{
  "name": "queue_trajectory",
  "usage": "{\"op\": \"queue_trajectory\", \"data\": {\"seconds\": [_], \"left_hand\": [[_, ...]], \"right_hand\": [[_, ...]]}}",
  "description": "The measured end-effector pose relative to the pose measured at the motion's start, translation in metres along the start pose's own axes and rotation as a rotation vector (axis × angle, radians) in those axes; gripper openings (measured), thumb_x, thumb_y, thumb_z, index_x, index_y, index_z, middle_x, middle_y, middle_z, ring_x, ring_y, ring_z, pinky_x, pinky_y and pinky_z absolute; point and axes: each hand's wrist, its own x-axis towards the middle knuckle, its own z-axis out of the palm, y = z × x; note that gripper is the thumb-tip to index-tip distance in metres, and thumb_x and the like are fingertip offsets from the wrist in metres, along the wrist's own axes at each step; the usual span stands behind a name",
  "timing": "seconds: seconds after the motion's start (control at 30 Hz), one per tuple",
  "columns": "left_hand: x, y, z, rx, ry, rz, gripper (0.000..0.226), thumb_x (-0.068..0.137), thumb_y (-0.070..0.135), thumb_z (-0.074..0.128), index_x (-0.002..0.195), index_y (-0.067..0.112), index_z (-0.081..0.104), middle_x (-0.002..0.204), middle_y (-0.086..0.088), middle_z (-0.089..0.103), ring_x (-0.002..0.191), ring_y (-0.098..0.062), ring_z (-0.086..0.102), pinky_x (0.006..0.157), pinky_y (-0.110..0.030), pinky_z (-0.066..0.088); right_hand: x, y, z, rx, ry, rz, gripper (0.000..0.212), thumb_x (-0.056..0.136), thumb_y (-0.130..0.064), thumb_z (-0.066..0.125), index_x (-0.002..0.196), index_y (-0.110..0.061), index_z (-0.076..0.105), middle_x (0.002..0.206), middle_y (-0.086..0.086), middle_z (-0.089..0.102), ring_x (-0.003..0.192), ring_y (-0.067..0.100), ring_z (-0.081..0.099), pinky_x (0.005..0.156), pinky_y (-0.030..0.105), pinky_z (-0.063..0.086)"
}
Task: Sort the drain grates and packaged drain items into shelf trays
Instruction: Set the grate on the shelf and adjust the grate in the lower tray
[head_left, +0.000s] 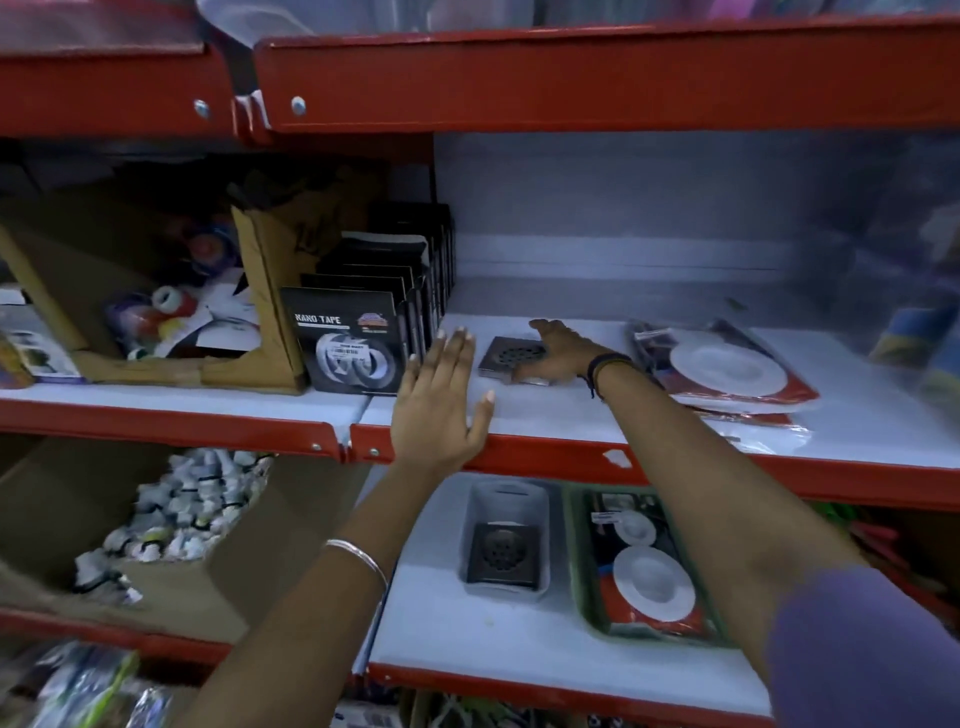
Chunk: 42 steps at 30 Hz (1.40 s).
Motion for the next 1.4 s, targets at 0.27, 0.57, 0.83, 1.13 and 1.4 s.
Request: {"op": "queue_trajectory", "data": {"seconds": [0.27, 0.57, 0.83, 1.13, 1.4], "left_hand": [[0.003, -0.009, 0.01, 0.005, 0.072, 0.016, 0.071, 0.087, 0.047, 0.03, 0.149, 0.012, 0.027, 0.158, -0.004, 0.028, 0.147, -0.024, 0.023, 0.116, -0.048, 0.024], [0.002, -0.006, 0.007, 0.005, 0.111, 0.026, 0.068, 0.088, 0.043, 0.031, 0.148, 0.011, 0.03, 0.156, -0.005, 0.031, 0.145, -0.024, 0.027, 0.116, -0.047, 0.023], [0.0, -0.002, 0.009, 0.035, 0.174, 0.019, 0.066, 0.087, 0.038, 0.037, 0.146, 0.01, 0.035, 0.152, -0.006, 0.039, 0.143, -0.024, 0.033, 0.116, -0.049, 0.025], [-0.001, -0.008, 0.021, 0.031, 0.311, 0.045, 0.065, 0.085, 0.038, 0.042, 0.143, 0.01, 0.041, 0.147, -0.005, 0.047, 0.141, -0.024, 0.038, 0.114, -0.046, 0.031], [0.0, -0.009, 0.026, 0.018, 0.37, 0.032, 0.064, 0.084, 0.038, 0.043, 0.141, 0.01, 0.045, 0.145, -0.004, 0.049, 0.139, -0.023, 0.041, 0.111, -0.043, 0.037]], "right_hand": [[0.028, 0.014, -0.013, 0.01, -0.169, 0.046, 0.102, 0.069, -0.047, 0.077, 0.148, -0.02, 0.02, 0.153, -0.002, 0.029, 0.135, 0.02, 0.034, 0.103, 0.026, 0.026], [-0.078, -0.018, -0.05, 0.115, 0.149, -0.229, 0.075, 0.068, -0.033, 0.082, 0.131, -0.015, 0.046, 0.136, 0.004, 0.045, 0.124, 0.021, 0.046, 0.098, 0.023, 0.033], [-0.208, 0.0, 0.018, 0.255, -0.394, -0.409, 0.082, 0.058, -0.044, 0.082, 0.131, -0.027, 0.047, 0.129, -0.013, 0.051, 0.121, 0.006, 0.049, 0.102, 0.022, 0.04], [-0.093, 0.029, 0.163, 0.034, -0.345, -0.041, 0.06, 0.062, -0.04, 0.078, 0.109, -0.011, 0.056, 0.108, 0.007, 0.059, 0.094, 0.027, 0.058, 0.078, 0.033, 0.051], [-0.021, 0.048, 0.249, -0.165, -0.381, 0.079, 0.092, 0.058, -0.034, 0.081, 0.136, -0.005, 0.039, 0.134, 0.015, 0.053, 0.115, 0.031, 0.057, 0.092, 0.038, 0.051]]}}
